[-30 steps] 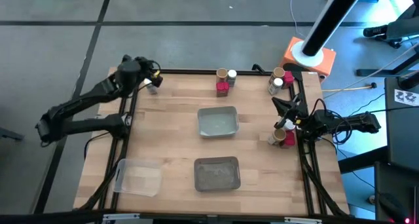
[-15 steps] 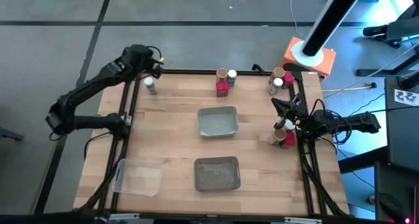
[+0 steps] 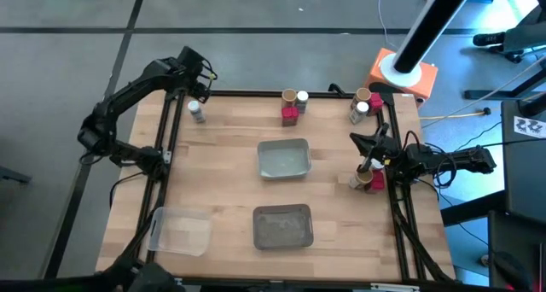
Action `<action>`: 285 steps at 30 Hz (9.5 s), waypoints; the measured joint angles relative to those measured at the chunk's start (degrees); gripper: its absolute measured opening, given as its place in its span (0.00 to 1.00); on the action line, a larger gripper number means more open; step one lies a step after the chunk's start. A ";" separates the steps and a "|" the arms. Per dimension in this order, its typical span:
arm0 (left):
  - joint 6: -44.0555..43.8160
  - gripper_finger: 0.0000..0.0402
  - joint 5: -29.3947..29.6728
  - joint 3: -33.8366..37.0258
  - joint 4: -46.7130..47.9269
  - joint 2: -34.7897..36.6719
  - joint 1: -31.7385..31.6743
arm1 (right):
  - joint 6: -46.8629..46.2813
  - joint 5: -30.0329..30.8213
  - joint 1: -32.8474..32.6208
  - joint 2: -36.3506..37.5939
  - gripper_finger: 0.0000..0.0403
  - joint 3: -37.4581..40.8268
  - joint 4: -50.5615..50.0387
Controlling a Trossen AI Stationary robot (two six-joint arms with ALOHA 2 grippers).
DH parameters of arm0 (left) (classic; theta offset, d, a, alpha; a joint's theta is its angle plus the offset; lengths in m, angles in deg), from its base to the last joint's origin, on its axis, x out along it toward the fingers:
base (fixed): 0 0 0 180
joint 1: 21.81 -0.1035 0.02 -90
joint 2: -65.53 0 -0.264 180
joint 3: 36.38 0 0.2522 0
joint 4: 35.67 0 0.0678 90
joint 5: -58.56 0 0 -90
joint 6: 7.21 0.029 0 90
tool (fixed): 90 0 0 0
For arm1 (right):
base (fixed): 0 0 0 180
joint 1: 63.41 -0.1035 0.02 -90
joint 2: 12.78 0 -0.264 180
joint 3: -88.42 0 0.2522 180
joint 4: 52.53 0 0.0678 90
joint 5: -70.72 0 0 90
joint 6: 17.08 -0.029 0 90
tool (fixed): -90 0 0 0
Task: Sort spices by type
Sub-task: Put the top left white seasoning bottle into the gray bin, then put the top right golden seasoning bottle into the black bin
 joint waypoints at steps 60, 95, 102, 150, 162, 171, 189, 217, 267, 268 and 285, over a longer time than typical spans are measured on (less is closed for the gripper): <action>9.26 0.47 -6.57 10.34 1.06 -11.27 0.33 | -1.86 -0.28 0.00 0.00 0.05 0.04 -1.44; -0.02 0.47 -7.14 -3.42 -17.13 -2.29 43.88 | 0.85 2.04 -0.01 0.02 0.05 0.04 -1.49; 1.05 0.46 -7.20 -12.57 -15.16 -12.35 49.49 | 0.89 2.70 0.00 0.02 0.05 0.04 -1.46; -5.00 0.51 -15.69 -16.16 -6.25 -32.09 46.94 | 0.48 3.74 -0.01 0.01 0.05 0.04 -2.83; -4.54 0.53 -15.67 -16.05 -8.46 -32.02 46.39 | 0.33 3.70 0.00 0.02 0.05 0.03 -3.21; -3.72 0.54 -17.08 -17.10 -7.95 -31.90 45.33 | 0.30 3.70 0.00 0.01 0.05 0.03 -3.12; -1.29 0.54 -14.60 -23.58 -1.59 -26.02 45.65 | 0.26 1.11 0.00 0.02 0.05 -0.01 0.14; 12.40 0.54 -21.31 36.58 -91.12 8.02 35.88 | -0.37 5.27 0.00 -1.00 0.05 -0.01 3.54; 8.92 0.54 -26.71 38.32 -100.95 5.64 31.76 | -7.62 -10.72 58.28 -73.10 0.43 -73.37 -69.89; 8.92 0.54 -26.71 38.32 -100.86 5.64 31.76 | -8.18 -11.79 59.38 -73.79 0.48 -73.49 -71.09; 8.92 0.54 -26.73 38.29 -100.63 5.63 31.76 | -8.34 -16.08 63.04 -77.80 0.81 -73.51 -73.89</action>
